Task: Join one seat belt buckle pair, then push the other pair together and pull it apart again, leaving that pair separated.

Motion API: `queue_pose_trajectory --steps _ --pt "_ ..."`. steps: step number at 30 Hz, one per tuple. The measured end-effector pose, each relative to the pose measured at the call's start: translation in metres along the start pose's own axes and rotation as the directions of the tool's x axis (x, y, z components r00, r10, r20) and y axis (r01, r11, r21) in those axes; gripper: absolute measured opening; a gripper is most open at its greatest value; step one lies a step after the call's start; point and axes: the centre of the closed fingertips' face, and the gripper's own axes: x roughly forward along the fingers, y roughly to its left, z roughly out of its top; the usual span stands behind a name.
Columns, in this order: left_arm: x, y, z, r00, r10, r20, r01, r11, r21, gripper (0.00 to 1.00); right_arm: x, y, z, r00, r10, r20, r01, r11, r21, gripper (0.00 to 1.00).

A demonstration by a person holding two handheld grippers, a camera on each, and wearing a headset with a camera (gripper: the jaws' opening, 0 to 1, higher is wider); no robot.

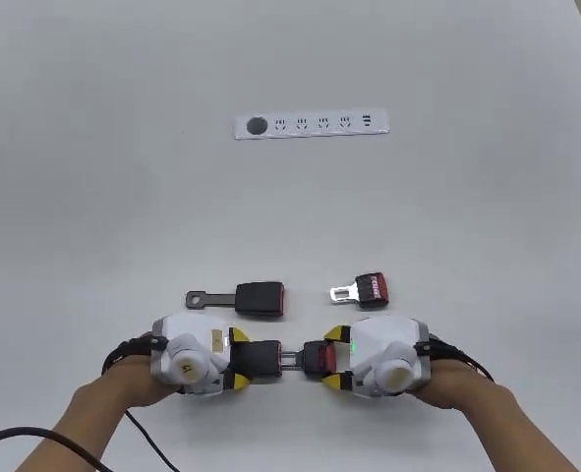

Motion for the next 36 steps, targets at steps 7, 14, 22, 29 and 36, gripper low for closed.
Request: queue_pose_trajectory --steps 7,14,22,29,36 --pt "0.0 0.0 -0.001 1.0 0.0 0.0 0.0 1.0 -0.001 0.33 0.007 0.0 0.005 1.0 -0.002 0.007 0.002 1.0 -0.006 0.3" --pt "0.001 0.001 -0.003 1.0 0.005 0.006 -0.005 1.0 -0.005 0.33 0.007 0.0 0.005 0.9995 -0.006 0.032 0.006 1.0 0.009 0.29" --pt "0.001 0.0 -0.001 1.0 0.0 0.004 0.0 1.0 -0.002 0.32 0.007 -0.001 0.008 0.9991 -0.004 0.042 0.003 1.0 0.015 0.28" --pt "0.001 0.001 -0.002 1.0 -0.003 -0.001 0.003 1.0 -0.004 0.32 0.009 -0.001 0.008 0.999 0.006 0.044 -0.007 0.999 0.033 0.27" --pt "0.0 0.0 -0.001 0.9999 -0.009 -0.007 0.009 1.0 0.005 0.32 0.016 0.001 0.012 0.9989 0.019 0.043 -0.02 0.999 0.028 0.26"
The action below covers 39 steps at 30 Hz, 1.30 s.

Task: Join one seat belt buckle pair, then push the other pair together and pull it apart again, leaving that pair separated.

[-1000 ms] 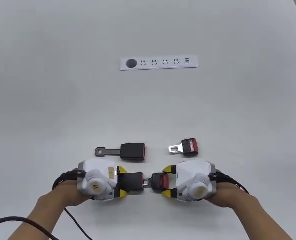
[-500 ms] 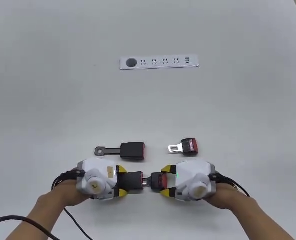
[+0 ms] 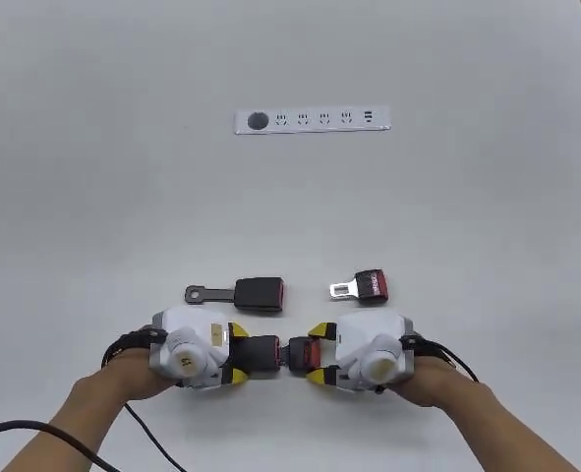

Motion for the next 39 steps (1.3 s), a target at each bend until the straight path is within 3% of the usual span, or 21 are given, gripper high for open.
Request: queue_pose_trajectory --steps 10,29,39 --pt "0.0 0.0 -0.001 1.0 -0.004 -0.005 0.004 1.0 0.007 0.31 -0.004 0.002 0.008 1.0 0.007 -0.006 -0.007 1.0 -0.001 0.26" --pt "0.0 0.0 -0.001 0.9993 -0.025 -0.029 0.026 0.999 0.04 0.3 0.01 0.0 0.004 0.9999 0.008 -0.012 -0.008 1.0 0.029 0.25" --pt "0.0 0.001 0.0 0.9992 -0.027 -0.03 0.028 0.999 0.028 0.29 0.011 0.001 0.005 1.0 -0.003 -0.003 0.004 0.999 0.044 0.25"
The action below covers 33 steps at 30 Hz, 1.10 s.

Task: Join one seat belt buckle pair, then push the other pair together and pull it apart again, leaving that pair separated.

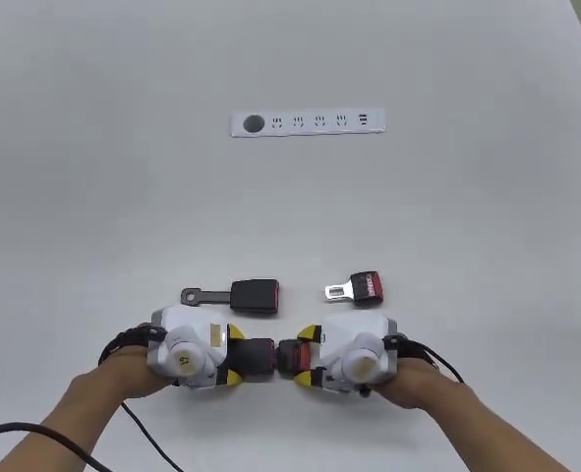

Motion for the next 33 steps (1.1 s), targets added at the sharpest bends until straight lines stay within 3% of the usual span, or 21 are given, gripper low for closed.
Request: queue_pose_trajectory --steps 9,16,22,25,33 --pt "0.0005 0.0007 -0.001 1.0 -0.003 -0.009 0.003 1.0 -0.007 0.28 -0.0007 0.0005 0.0026 1.0 0.0 -0.002 0.0 1.0 0.003 0.25" --pt "0.0012 0.0 -0.0008 0.9993 -0.014 -0.034 0.014 1.0 0.02 0.27 0.0008 0.0009 0.0008 0.9998 0.008 -0.018 -0.009 1.0 -0.026 0.24" --pt "0.0001 -0.0007 0.0015 0.9998 -0.004 -0.022 0.004 1.0 -0.022 0.27 -0.0011 0.0003 0.0022 0.9999 -0.015 0.001 0.015 0.999 0.029 0.25" --pt "-0.0002 -0.0018 0.0026 0.9993 -0.002 -0.038 0.001 1.0 -0.009 0.28 -0.0023 0.0019 0.0031 0.9999 -0.011 -0.008 0.011 1.0 -0.011 0.25" --pt "-0.0008 -0.0029 0.0001 0.9996 -0.006 -0.027 0.006 1.0 0.001 0.3 -0.0048 0.0003 0.0017 1.0 -0.005 -0.005 0.004 0.998 -0.062 0.27"
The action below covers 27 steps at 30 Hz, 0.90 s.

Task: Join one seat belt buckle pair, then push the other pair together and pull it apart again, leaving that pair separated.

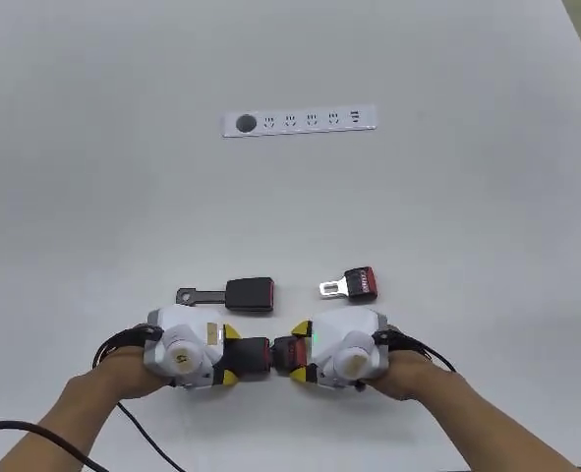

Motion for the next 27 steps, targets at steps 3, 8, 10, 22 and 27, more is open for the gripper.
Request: queue_pose_trajectory --steps 3,8,10,22,27 --pt "-0.001 0.0 -0.001 1.0 -0.007 -0.005 0.007 1.0 0.002 0.3 -0.007 0.0 0.0 1.0 0.002 -0.006 -0.002 1.0 -0.007 0.27" --pt "-0.001 0.001 -0.005 1.0 0.0 0.001 0.0 1.0 -0.012 0.31 -0.016 0.0 -0.001 0.9999 -0.002 -0.016 0.001 1.0 -0.01 0.28" --pt "-0.001 0.001 -0.004 1.0 0.002 0.0 -0.002 1.0 -0.012 0.31 -0.017 0.001 0.0 0.9999 -0.003 -0.016 0.003 1.0 -0.009 0.28" --pt "0.0 0.001 -0.005 0.9999 0.01 0.01 -0.01 1.0 -0.018 0.32 -0.022 0.002 -0.001 1.0 -0.005 -0.006 0.005 1.0 -0.009 0.28" --pt "-0.001 0.0 -0.005 1.0 0.005 0.006 -0.005 1.0 -0.013 0.32 -0.025 0.002 -0.005 0.9999 -0.007 -0.01 0.007 1.0 -0.005 0.28"
